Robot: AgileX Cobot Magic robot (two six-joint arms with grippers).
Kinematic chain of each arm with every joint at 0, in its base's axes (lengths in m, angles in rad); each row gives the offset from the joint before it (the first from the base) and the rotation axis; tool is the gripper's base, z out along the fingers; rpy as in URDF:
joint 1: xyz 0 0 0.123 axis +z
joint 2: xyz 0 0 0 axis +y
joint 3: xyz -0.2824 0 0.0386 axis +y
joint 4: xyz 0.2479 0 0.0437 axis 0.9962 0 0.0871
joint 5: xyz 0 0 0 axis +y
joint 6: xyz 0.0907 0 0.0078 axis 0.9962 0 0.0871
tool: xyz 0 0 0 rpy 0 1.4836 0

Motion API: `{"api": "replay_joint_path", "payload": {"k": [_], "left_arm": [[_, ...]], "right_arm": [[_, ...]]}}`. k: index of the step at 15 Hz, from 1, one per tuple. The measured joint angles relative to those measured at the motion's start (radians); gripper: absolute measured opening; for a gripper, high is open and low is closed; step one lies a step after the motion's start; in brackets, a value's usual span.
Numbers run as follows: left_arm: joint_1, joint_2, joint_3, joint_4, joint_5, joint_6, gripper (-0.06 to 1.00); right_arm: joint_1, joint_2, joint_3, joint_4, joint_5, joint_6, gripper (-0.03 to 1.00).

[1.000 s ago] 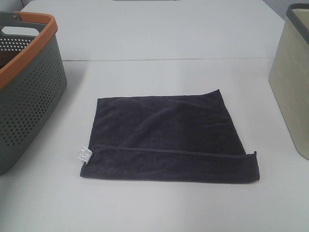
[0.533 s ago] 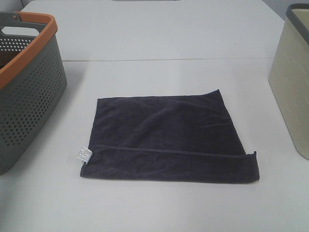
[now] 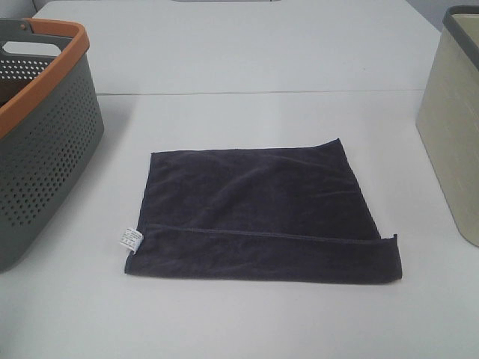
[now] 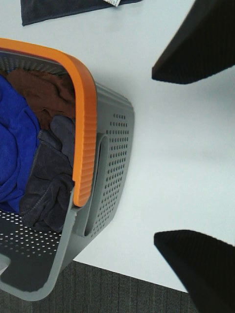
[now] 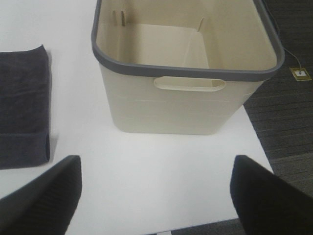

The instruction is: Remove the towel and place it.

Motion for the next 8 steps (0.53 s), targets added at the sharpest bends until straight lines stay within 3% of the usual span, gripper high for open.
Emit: {"api": "replay_joint_path", "payload": {"k": [4, 8], "left_arm": [[0.0, -0.153, 0.116, -0.007, -0.036, 0.007, 0.77], [0.0, -0.355, 0.145, -0.084, -0.019, 0.044, 0.77]], "right_arm": [[0.0, -0.19, 0.105, 0.07, -0.002, -0.029, 0.74], [0.0, -0.319, 0.138, 0.072, 0.021, -0.034, 0.74]]}}
